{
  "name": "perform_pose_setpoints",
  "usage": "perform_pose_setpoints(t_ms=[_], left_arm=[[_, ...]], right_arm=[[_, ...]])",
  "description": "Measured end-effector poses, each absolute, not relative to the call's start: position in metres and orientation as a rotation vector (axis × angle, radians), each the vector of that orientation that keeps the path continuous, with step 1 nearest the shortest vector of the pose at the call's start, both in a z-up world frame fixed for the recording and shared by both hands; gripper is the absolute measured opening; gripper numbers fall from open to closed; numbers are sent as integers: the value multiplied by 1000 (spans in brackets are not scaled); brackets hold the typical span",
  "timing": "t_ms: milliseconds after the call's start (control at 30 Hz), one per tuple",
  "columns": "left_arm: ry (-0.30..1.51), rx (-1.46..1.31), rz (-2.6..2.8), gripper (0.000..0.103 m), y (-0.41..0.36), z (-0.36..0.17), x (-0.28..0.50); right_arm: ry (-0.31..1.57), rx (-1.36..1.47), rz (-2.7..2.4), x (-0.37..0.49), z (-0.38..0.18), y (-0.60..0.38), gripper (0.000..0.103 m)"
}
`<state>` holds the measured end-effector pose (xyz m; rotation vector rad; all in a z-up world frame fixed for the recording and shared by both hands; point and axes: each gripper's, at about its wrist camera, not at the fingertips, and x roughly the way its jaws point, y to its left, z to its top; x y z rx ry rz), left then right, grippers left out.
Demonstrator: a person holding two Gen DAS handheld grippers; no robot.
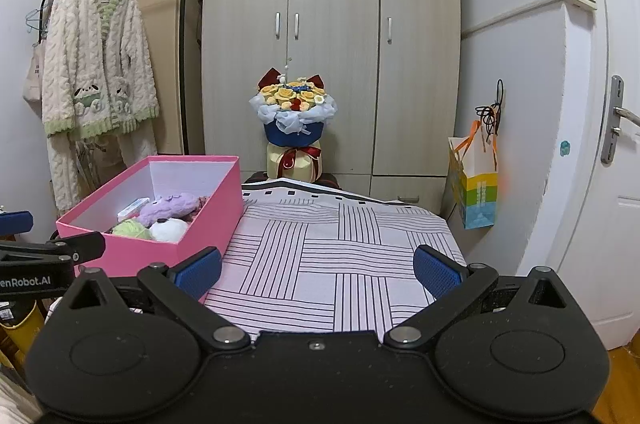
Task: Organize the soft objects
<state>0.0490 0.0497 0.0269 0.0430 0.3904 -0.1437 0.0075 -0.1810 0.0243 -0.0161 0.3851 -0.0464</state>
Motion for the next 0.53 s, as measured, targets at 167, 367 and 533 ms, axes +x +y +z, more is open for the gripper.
perform_pose_setpoints(t_ms=[167,367,533], left_arm=[[394,40,-146,103,52,26,50],[393,42,-146,103,50,26,49],[393,43,-145,103,52,25,50]], right_arm=[[390,-12,-52,8,23,-183,103],[395,-10,-56,9,23,-184,103],[396,-12,-57,8,22,-184,103]])
